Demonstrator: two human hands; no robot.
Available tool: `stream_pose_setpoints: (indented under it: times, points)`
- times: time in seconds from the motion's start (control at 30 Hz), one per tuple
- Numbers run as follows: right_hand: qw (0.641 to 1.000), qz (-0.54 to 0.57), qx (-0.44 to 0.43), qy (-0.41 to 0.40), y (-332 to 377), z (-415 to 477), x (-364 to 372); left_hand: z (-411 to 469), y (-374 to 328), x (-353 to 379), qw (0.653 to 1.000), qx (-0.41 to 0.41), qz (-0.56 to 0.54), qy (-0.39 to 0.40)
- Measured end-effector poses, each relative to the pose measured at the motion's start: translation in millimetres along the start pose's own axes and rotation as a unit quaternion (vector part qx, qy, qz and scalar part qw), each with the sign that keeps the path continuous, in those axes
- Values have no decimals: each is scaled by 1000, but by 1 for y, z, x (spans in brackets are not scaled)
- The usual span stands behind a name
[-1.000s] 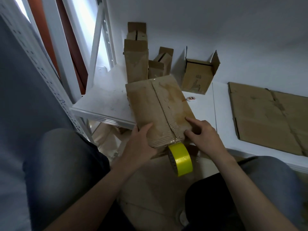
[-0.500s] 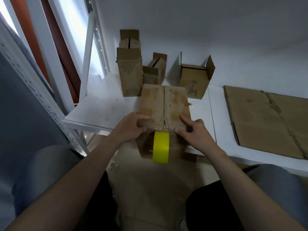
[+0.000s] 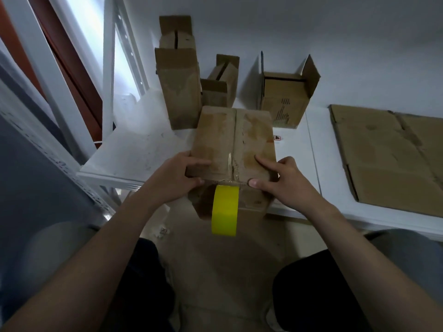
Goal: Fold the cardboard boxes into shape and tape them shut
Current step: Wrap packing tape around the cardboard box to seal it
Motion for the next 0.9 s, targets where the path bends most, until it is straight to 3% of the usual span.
stream_pose_setpoints:
  times: [0.1, 0.23, 0.37, 0.5, 0.67, 0.77, 0.9]
  points:
    - [993, -112, -31, -2, 8, -5, -4, -6, -1, 4, 1000, -5, 5, -9]
    - [963, -184, -193, 28, 32, -9, 5, -16, -3, 16, 999, -22, 37, -32]
    - [950, -232, -204, 49, 36, -13, 13, -35, -4, 28, 998, -49, 23, -20]
    - [926, -301, -209, 85, 37, -13, 12, -62, -11, 32, 982, -124, -64, -129]
    - [911, -325, -236, 94, 37, -13, 12, -76, -31, 57, 949, -211, -234, -18]
    - [912, -299, -263, 104, 34, -10, 12, -76, -46, 67, 868, -212, -445, 65]
    - [936, -158, -265, 167, 33, 3, 16, -71, -45, 71, 859, -205, -463, 77]
Point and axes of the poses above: each hand's wrist, its own z-axis towards the middle knuckle, its own x-axis out of the palm, y = z × x, the point moved 2 cm from there along z, towards the middle knuckle, and after that the axes turned 11 degrees about -x, right-handed, at the moved point
